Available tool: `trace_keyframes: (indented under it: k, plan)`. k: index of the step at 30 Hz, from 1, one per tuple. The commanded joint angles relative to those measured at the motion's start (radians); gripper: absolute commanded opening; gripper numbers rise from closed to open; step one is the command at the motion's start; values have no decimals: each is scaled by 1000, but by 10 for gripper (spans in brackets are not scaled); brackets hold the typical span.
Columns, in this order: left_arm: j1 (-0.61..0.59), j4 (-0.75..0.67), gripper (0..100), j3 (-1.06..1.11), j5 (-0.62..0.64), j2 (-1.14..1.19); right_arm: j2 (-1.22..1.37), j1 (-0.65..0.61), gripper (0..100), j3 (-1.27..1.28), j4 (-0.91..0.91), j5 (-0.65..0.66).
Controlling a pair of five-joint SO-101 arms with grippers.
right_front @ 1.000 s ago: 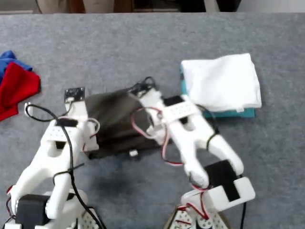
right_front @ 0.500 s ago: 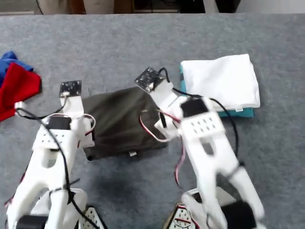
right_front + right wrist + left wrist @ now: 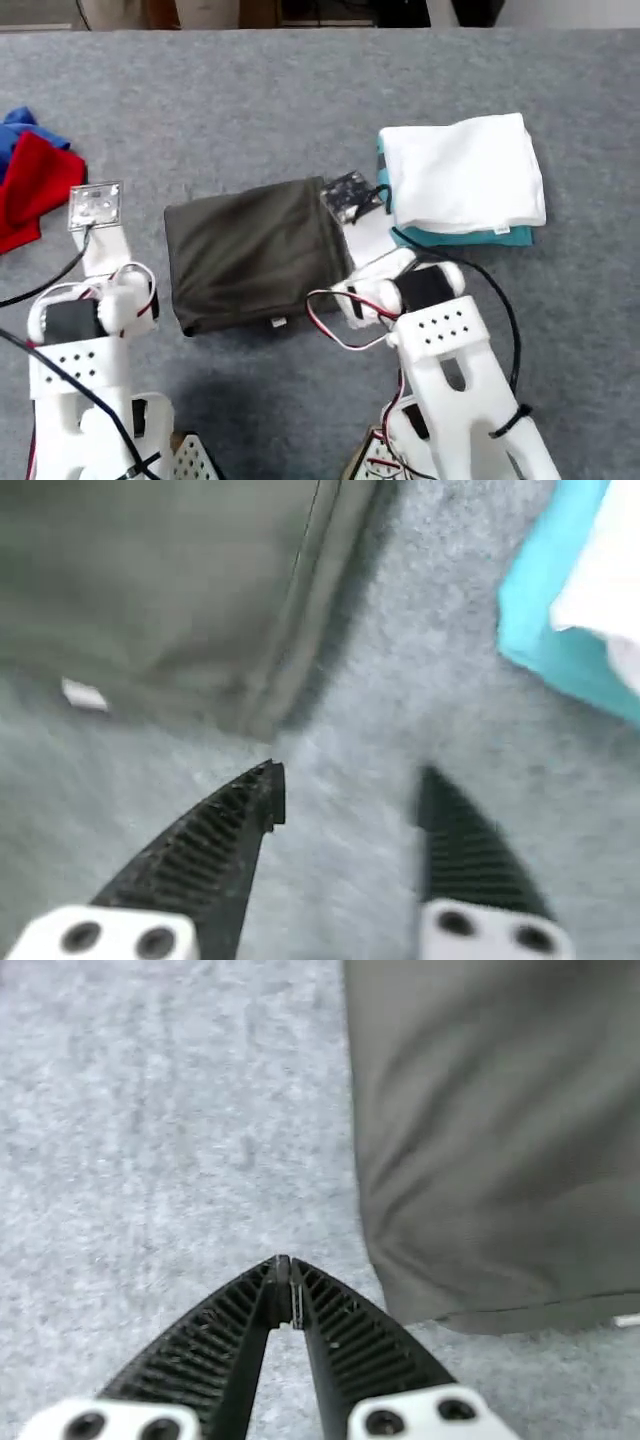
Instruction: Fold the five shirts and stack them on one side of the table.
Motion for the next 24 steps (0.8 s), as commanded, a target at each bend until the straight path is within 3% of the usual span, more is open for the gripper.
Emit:
trace_keyframes:
  k: [1,7,12,24]
  plan:
    - [-55,0,20,-5,-23,-16,47,-77,333,4,-95,-250]
    - [-61,6,20,0,-21,-16,278,-134,361,-39,-299,-476]
    - [-63,8,20,2,-21,-16,539,-128,361,-168,-305,-621]
    - [-63,8,20,5,-23,-16,881,-231,359,-375,-199,-651]
